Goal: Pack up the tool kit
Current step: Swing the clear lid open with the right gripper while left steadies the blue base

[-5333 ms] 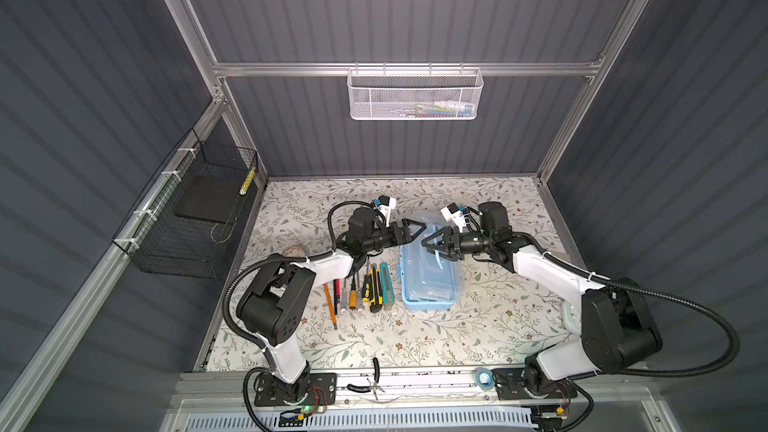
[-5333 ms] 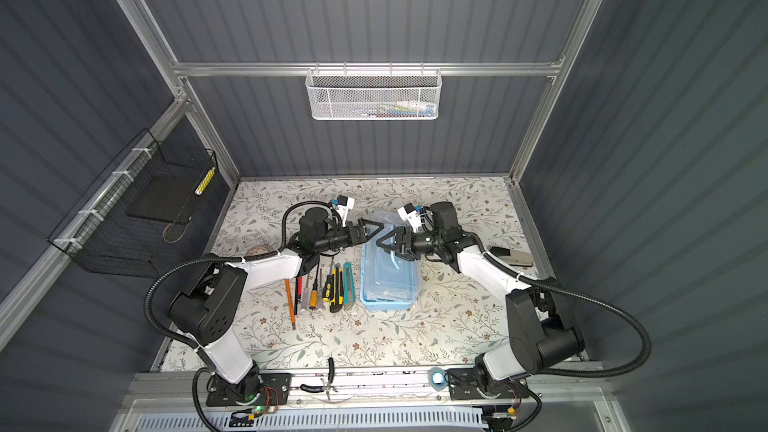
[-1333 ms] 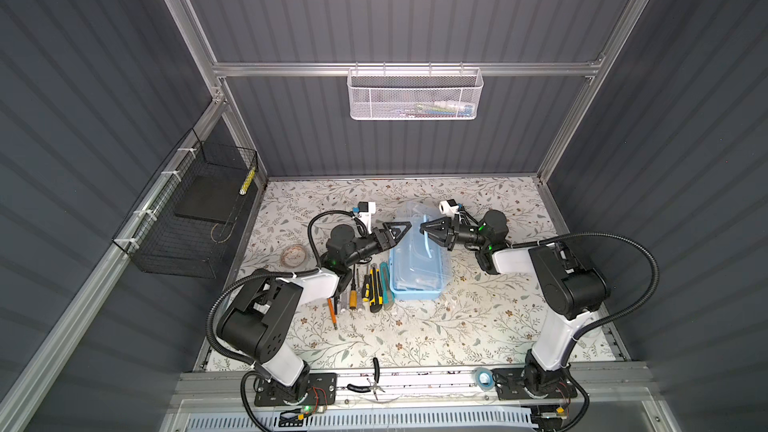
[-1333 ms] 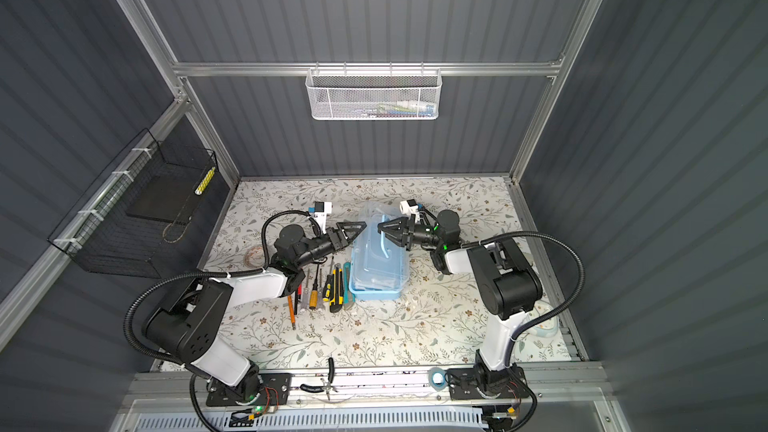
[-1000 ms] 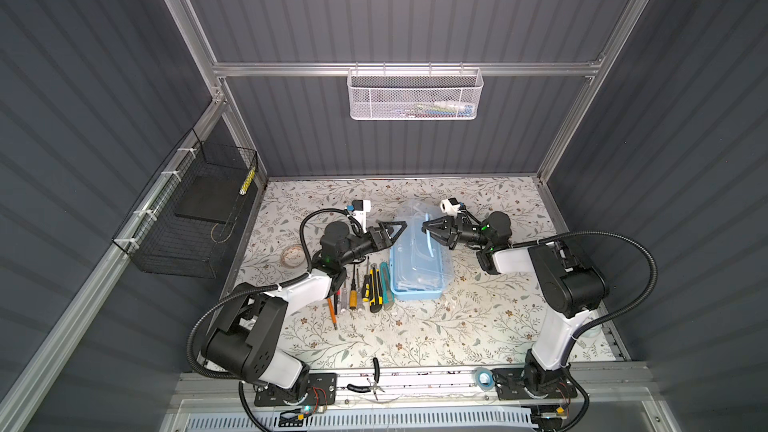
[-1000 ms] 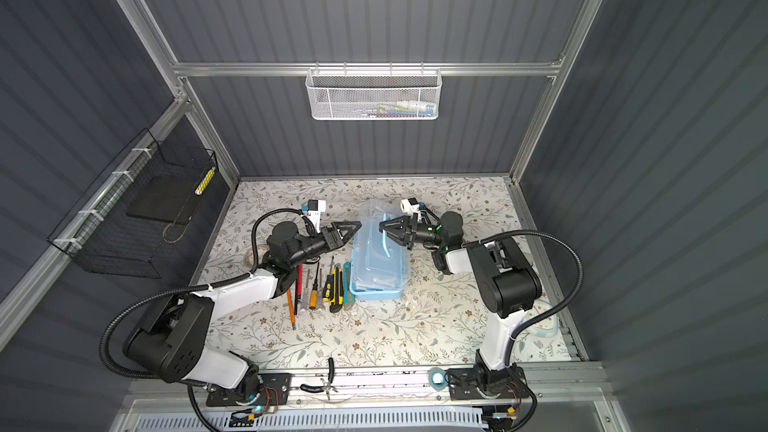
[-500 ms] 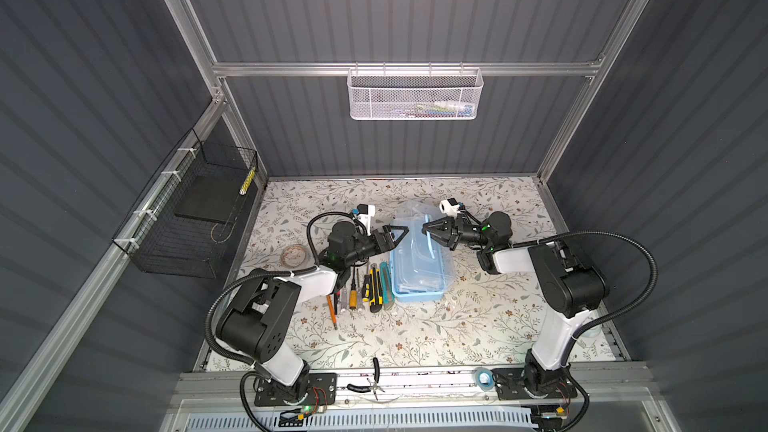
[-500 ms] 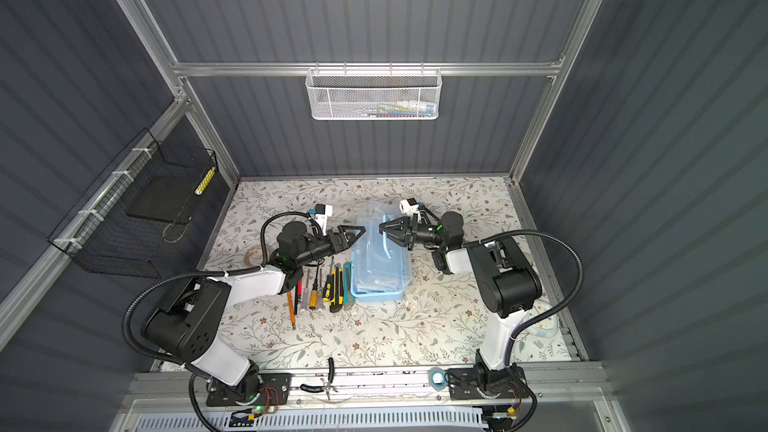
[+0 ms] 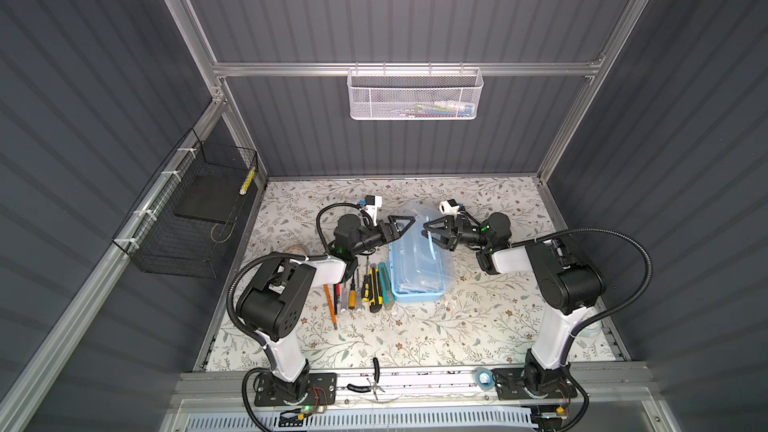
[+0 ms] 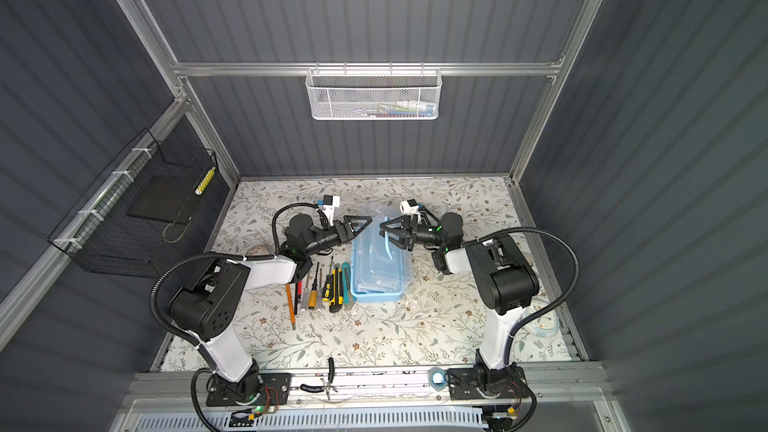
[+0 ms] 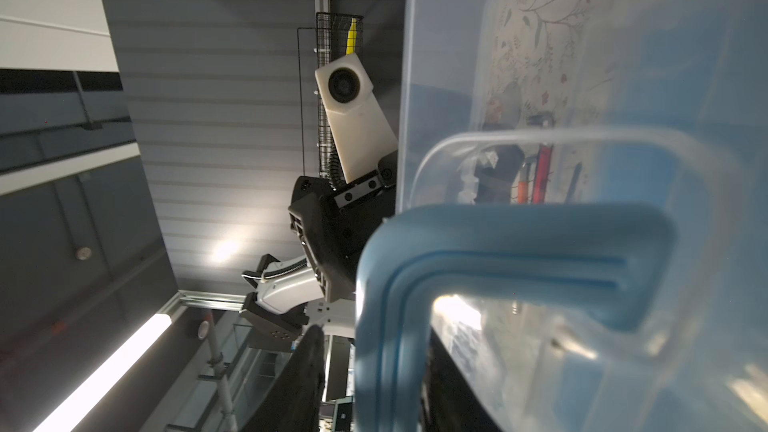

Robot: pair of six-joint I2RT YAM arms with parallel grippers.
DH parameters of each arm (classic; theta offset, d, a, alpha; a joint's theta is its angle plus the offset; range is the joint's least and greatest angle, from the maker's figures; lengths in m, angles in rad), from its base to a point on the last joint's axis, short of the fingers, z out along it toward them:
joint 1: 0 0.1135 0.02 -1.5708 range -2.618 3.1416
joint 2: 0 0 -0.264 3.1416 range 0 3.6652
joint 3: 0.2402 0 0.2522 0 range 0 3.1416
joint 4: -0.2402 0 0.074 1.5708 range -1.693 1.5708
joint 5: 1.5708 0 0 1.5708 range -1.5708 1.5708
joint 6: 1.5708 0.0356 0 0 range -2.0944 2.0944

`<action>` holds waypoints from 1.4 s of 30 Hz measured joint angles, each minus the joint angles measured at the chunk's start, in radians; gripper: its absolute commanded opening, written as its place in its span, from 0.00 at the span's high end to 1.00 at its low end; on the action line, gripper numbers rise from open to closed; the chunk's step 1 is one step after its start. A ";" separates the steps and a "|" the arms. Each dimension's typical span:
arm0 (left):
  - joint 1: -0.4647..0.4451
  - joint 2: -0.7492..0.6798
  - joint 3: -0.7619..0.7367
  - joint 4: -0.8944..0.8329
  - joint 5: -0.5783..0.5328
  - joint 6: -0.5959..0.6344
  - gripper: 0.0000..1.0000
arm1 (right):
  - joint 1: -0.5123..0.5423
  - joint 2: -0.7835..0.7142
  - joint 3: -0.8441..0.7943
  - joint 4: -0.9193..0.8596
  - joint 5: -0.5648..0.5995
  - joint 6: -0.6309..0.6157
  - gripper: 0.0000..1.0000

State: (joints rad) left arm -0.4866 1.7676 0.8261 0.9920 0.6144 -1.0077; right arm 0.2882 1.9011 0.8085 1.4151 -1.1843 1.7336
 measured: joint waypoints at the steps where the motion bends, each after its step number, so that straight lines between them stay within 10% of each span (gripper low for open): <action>1: -0.003 0.000 0.002 -0.001 0.000 0.000 0.04 | -0.003 0.000 0.000 0.002 0.002 -0.001 0.52; 14: -0.036 -0.024 0.071 -0.128 -0.001 0.058 0.04 | -0.077 -0.198 -0.044 -0.440 0.054 -0.304 0.45; 26: -0.140 -0.022 0.203 -0.276 -0.026 0.137 0.04 | -0.236 -0.639 -0.044 -1.176 0.346 -0.755 0.36; 42: -0.315 0.188 0.629 -0.529 -0.080 0.227 0.01 | -0.407 -1.091 -0.145 -1.654 0.743 -0.969 0.15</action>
State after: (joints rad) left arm -0.8013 1.9560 1.4551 0.4629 0.5339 -0.7803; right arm -0.1192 0.8101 0.6632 -0.2390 -0.4416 0.7650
